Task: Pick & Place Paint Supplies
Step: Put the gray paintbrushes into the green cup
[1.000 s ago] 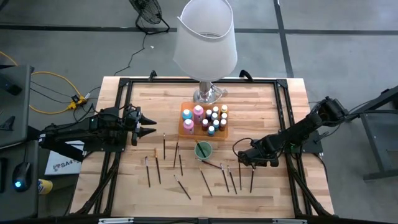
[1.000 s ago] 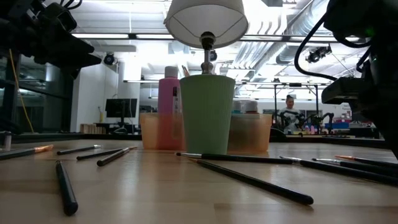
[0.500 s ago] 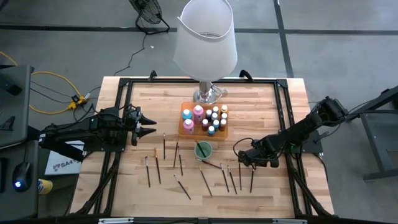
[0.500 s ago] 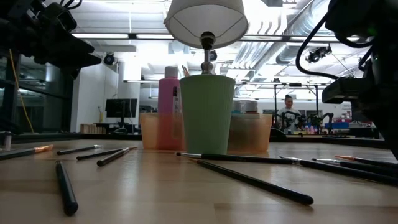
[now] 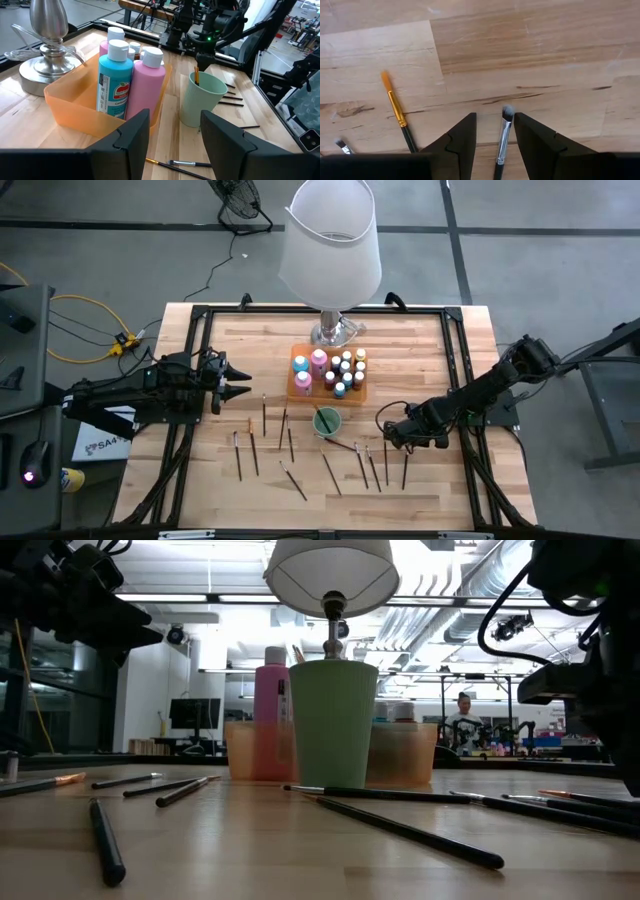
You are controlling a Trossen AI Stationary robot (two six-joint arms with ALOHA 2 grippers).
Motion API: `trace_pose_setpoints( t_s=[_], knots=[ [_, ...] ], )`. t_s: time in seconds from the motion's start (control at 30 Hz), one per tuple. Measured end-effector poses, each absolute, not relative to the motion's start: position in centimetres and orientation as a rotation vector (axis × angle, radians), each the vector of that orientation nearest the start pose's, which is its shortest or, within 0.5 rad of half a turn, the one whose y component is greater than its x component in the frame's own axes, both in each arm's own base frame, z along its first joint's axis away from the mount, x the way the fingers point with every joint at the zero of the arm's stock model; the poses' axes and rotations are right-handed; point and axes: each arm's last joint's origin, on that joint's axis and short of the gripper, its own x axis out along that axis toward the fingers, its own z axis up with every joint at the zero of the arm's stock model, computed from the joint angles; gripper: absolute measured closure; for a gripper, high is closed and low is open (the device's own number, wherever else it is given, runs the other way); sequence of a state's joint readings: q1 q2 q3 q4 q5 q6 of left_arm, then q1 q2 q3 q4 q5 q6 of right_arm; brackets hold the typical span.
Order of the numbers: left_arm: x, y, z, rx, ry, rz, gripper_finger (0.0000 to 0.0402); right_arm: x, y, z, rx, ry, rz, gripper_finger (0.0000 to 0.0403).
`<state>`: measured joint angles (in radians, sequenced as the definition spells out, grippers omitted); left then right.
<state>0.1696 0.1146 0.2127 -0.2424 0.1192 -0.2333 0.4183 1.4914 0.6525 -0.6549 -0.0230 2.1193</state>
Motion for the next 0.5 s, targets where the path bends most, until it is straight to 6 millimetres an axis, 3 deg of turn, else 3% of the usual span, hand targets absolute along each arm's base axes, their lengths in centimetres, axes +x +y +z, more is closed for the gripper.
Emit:
trace_pose_setpoints(
  t_s=[0.3,0.5],
  knots=[
    [9.04,1.20,20.35,-0.254,0.136,0.067,0.0229,19.56,8.74,12.80,1.366,1.143,-1.238,0.0276],
    [9.05,1.20,20.35,-0.254,0.137,0.067,0.0229,19.45,8.72,12.77,1.362,1.155,-1.245,0.0321]
  ],
)
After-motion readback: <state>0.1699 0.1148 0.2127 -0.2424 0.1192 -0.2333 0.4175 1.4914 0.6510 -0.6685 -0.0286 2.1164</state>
